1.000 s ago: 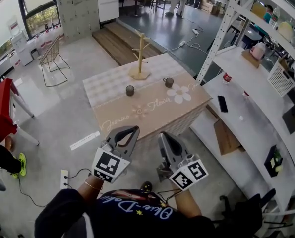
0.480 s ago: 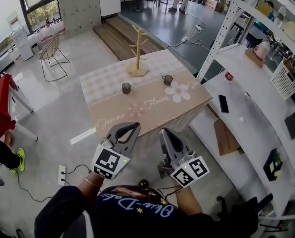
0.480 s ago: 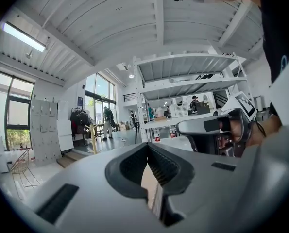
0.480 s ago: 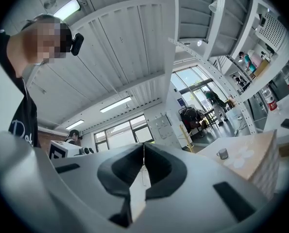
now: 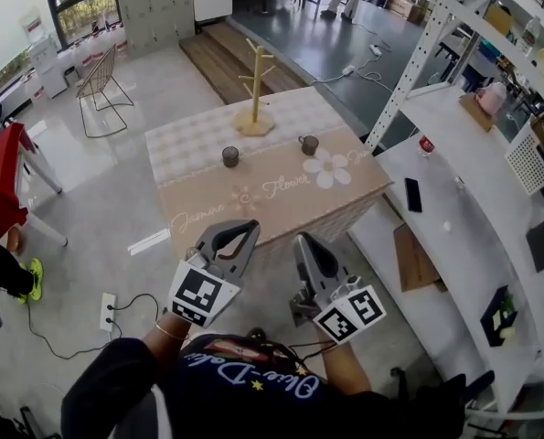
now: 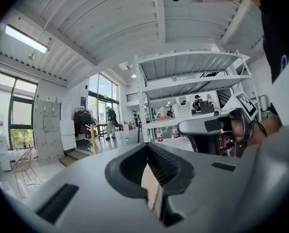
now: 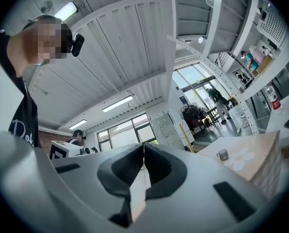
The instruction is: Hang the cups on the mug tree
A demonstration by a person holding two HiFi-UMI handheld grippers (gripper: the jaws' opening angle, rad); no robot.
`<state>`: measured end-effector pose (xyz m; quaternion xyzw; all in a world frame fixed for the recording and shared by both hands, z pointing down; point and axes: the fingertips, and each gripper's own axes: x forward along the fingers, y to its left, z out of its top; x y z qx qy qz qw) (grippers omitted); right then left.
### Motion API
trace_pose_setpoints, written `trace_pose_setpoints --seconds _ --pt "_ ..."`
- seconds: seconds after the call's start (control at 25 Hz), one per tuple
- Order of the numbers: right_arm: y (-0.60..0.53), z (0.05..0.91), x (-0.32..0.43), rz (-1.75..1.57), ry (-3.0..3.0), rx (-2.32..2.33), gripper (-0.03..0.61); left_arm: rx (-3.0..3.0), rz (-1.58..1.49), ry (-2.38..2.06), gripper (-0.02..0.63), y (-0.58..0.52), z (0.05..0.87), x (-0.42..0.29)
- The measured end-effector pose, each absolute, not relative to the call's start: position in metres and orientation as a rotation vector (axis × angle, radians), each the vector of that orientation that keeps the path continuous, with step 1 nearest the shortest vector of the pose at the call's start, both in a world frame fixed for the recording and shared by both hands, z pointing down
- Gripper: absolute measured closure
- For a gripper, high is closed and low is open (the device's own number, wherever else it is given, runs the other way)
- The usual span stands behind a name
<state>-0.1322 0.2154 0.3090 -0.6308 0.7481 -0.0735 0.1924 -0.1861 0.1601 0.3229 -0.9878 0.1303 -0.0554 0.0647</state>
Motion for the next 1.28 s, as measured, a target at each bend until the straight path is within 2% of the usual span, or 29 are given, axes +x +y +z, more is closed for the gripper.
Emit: trace_pose_setpoints --seconds 1.28 --pt "0.212 0.314 -0.119 -0.223 2.098 -1.754 0.568 -2.958 -0.191 0.424 0.606 0.160 0.327 -0.182"
